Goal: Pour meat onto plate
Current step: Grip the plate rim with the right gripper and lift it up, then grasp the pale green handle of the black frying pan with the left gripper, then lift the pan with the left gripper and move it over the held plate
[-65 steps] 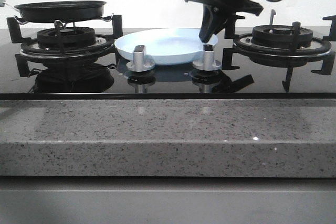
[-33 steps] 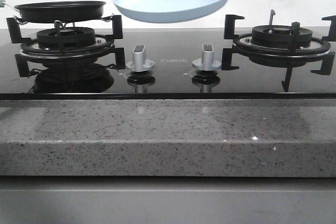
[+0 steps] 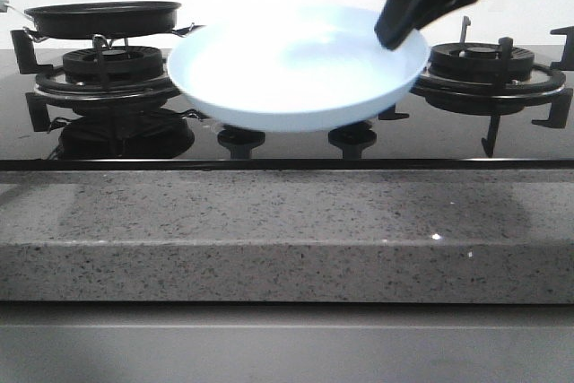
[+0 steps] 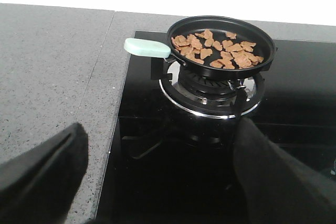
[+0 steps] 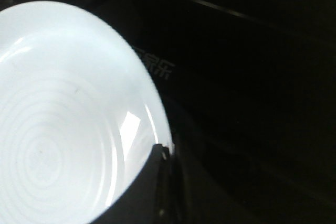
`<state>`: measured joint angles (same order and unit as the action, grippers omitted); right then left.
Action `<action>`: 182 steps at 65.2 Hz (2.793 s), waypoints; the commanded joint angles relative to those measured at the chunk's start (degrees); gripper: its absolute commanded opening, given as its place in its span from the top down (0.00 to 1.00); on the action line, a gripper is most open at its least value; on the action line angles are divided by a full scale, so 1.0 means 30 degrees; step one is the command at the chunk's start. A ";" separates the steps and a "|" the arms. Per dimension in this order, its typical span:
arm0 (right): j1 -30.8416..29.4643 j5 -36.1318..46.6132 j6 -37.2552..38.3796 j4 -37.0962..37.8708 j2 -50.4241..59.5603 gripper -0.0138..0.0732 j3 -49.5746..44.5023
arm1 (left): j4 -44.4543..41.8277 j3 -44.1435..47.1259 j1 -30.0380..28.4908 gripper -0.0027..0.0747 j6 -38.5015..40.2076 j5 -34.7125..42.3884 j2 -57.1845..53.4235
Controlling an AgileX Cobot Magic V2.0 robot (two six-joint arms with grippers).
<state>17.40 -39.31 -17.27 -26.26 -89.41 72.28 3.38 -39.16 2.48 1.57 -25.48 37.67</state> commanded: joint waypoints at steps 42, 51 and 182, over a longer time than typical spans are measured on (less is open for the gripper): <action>-0.0053 0.1242 -0.0252 -0.0597 0.0870 0.92 0.0356 | 0.0262 -0.6467 -0.1163 0.23 -0.0014 -0.2725 0.7927; -0.0053 0.1242 -0.0252 -0.0597 0.0870 0.92 0.0356 | 0.3570 -0.8354 -0.3002 0.23 -0.2013 -0.3684 1.0076; -0.0053 0.1242 -0.0252 -0.0597 0.0870 0.92 0.0356 | 2.3164 -1.5947 -0.6595 0.99 -0.9097 -1.0708 2.0017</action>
<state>17.40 -38.16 -17.29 -26.26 -89.41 71.87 69.24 -85.41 -16.42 -24.71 -56.90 103.16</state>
